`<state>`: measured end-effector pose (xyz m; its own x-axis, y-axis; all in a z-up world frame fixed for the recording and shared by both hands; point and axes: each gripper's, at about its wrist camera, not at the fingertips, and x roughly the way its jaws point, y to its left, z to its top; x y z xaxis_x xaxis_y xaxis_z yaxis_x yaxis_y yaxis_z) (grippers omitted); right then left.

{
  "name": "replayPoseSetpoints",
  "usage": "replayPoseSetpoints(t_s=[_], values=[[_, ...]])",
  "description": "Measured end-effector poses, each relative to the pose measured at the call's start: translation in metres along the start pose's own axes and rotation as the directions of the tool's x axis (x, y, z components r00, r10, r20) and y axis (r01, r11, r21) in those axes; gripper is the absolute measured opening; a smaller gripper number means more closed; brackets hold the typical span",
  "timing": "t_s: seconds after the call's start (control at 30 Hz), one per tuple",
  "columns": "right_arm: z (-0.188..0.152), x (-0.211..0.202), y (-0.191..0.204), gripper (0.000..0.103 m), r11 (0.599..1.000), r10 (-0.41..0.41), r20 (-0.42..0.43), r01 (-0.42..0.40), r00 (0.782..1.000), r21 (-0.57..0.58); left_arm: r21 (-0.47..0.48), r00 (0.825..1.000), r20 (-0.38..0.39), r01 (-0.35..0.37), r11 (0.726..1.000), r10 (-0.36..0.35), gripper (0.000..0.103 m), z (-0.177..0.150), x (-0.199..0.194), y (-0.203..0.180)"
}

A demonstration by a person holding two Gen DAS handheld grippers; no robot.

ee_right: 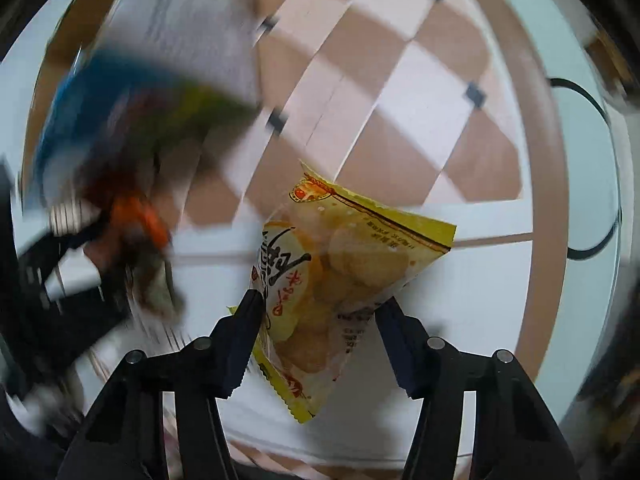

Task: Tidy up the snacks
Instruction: 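Grasp the orange bag with left tool while right tool grasps yellow cracker bag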

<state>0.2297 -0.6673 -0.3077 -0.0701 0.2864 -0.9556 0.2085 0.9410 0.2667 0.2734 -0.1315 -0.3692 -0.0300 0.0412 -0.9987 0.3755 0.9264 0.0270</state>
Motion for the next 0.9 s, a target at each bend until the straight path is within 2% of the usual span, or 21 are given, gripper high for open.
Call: replayPoseSetpoints(t_s=[0.07, 0.13, 0.2, 0.27, 0.37, 0.43, 0.5, 0.6, 0.7, 0.77, 0.8, 0.9], values=[[-0.006, 0.003, 0.002, 0.061, 0.998, -0.016, -0.036, 0.014, 0.999, -0.057, -0.107, 0.997, -0.041, 0.063, 0.992, -0.068, 0.056, -0.011, 0.004, 0.010], [-0.009, 0.006, -0.002, 0.062, 0.998, -0.016, -0.067, 0.012, 0.998, -0.058, -0.218, 0.989, -0.083, 0.105, 0.970, -0.125, 0.056, -0.026, 0.011, 0.020], [-0.013, 0.004, -0.009, 0.064, 0.999, -0.015, -0.062, 0.013, 0.998, -0.032, -0.330, 0.976, -0.099, 0.151, 0.932, -0.193, 0.056, -0.044, 0.019, 0.031], [-0.017, 0.000, -0.014, 0.068, 1.000, -0.010, -0.036, 0.010, 0.999, 0.008, -0.403, 0.966, -0.104, 0.178, 0.898, -0.237, 0.055, -0.058, 0.026, 0.038], [-0.024, -0.006, -0.016, 0.071, 0.998, -0.012, -0.003, 0.012, 1.000, 0.064, -0.433, 0.964, -0.092, 0.185, 0.882, -0.248, 0.055, -0.069, 0.027, 0.040], [-0.030, -0.006, -0.016, 0.071, 0.996, -0.031, 0.007, 0.030, 0.999, 0.088, -0.424, 0.968, -0.088, 0.178, 0.888, -0.236, 0.055, -0.073, 0.027, 0.039], [-0.036, 0.001, -0.011, 0.071, 0.992, -0.017, 0.009, 0.016, 1.000, 0.122, -0.394, 0.974, -0.094, 0.155, 0.906, -0.208, 0.055, -0.079, 0.028, 0.029], [-0.026, 0.005, -0.003, 0.071, 0.987, -0.035, 0.007, 0.034, 0.999, 0.160, -0.363, 0.980, -0.103, 0.122, 0.924, -0.169, 0.055, -0.078, 0.027, 0.015], [-0.024, 0.011, 0.000, 0.072, 0.978, -0.064, 0.023, 0.058, 0.998, 0.199, -0.346, 0.985, -0.105, 0.095, 0.933, -0.139, 0.054, -0.076, 0.026, 0.006], [-0.021, 0.011, 0.002, 0.072, 0.976, -0.081, 0.052, 0.068, 0.995, 0.206, -0.344, 0.987, -0.096, 0.089, 0.935, -0.129, 0.050, -0.077, 0.025, 0.002], [-0.020, 0.010, 0.003, 0.071, 0.976, -0.092, 0.060, 0.078, 0.994, 0.203, -0.342, 0.988, -0.094, 0.087, 0.936, -0.126, 0.048, -0.070, 0.020, 0.000], [-0.022, 0.013, 0.011, 0.060, 0.980, -0.115, 0.079, 0.101, 0.990, 0.170, -0.340, 0.988, -0.084, 0.092, 0.936, -0.128, 0.044, -0.071, 0.014, -0.008]])
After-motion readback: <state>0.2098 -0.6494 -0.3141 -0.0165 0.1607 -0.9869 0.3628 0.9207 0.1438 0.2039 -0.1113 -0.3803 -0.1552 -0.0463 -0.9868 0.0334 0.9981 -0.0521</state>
